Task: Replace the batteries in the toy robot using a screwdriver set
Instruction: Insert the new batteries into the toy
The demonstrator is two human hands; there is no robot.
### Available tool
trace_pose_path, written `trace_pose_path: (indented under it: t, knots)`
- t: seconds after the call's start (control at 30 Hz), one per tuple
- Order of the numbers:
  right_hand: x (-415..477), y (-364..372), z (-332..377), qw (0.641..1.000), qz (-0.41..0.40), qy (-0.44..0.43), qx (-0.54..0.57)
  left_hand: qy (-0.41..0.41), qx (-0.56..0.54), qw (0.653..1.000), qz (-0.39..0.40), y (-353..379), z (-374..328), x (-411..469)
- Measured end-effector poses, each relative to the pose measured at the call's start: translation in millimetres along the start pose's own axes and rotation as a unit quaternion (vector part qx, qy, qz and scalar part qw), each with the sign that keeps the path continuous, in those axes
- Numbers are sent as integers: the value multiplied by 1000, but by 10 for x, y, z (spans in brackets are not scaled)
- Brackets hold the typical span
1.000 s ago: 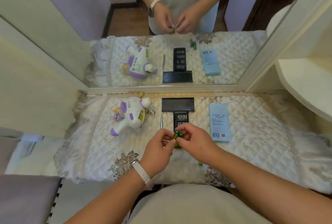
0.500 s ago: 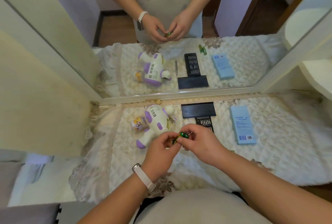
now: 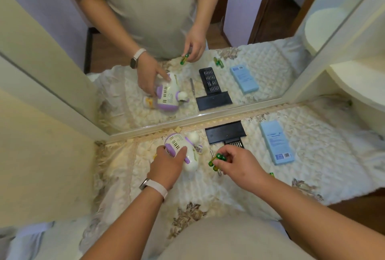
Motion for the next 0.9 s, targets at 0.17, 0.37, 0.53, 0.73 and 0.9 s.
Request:
trace_pose_path:
  t: [0.17, 0.37, 0.53, 0.73, 0.9]
  knots:
    - [17, 70, -26, 1000, 16, 2, 1, -26, -24, 999, 28, 82, -83, 23]
    - [34, 50, -29, 1000, 28, 0, -1, -46, -80, 993, 72, 168, -61, 109]
    - [52, -10, 21, 1000, 22, -6, 3, -24, -153, 985, 78, 185, -2, 69]
    - [43, -36, 122, 1000, 4, -21, 17, -9, -247, 962, 120, 103, 54, 64]
    - [45, -135, 406, 995, -40, -56, 68, 60, -302, 936, 167, -40, -111, -58]
Point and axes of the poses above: each hand's wrist, its own x-axis towards the middle knuckle, its own y-axis out of the palm, z = x × y, the point moved 7 cm from there along x, towards the middle knuckle, and after that the axes turned 13 degrees about -y, right-handed, at the moved point
